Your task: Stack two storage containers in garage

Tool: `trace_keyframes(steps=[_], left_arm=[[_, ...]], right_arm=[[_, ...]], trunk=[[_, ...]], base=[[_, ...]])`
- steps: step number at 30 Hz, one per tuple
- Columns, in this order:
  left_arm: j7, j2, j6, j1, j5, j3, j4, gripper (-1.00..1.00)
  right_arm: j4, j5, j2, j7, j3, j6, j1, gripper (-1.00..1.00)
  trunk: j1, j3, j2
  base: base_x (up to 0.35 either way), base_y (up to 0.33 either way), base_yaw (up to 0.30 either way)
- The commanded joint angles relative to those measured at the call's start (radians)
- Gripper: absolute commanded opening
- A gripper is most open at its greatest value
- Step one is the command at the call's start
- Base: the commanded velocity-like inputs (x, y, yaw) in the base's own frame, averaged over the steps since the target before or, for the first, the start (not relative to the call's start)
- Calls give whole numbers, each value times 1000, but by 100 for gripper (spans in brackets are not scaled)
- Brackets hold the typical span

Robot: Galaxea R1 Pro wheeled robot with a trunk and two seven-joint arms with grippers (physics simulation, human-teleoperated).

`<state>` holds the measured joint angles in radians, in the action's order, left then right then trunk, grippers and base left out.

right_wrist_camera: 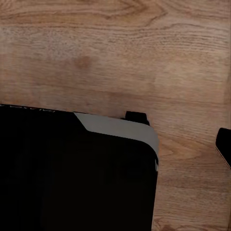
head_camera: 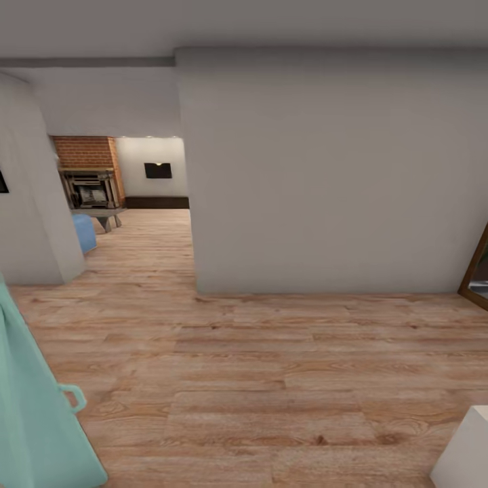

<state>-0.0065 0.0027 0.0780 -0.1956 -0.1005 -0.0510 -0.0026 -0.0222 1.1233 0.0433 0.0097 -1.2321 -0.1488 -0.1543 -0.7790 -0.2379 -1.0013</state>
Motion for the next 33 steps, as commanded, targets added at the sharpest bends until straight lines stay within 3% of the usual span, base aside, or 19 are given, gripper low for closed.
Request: trace_keyframes(steps=[1,33], left_arm=[[-1,0,3,-1,-7,-4,1,100],[-1,-6,3,-1,-7,-4,1,100]], right_arm=[[-2,8,1,1,-9,-3,-1,100],[-2,8,0,1,-7,-3,-1,100]], trunk=[[-1,-1,-1],[-1,-1,-1]], base=[[323,0,0],[323,0,0]])
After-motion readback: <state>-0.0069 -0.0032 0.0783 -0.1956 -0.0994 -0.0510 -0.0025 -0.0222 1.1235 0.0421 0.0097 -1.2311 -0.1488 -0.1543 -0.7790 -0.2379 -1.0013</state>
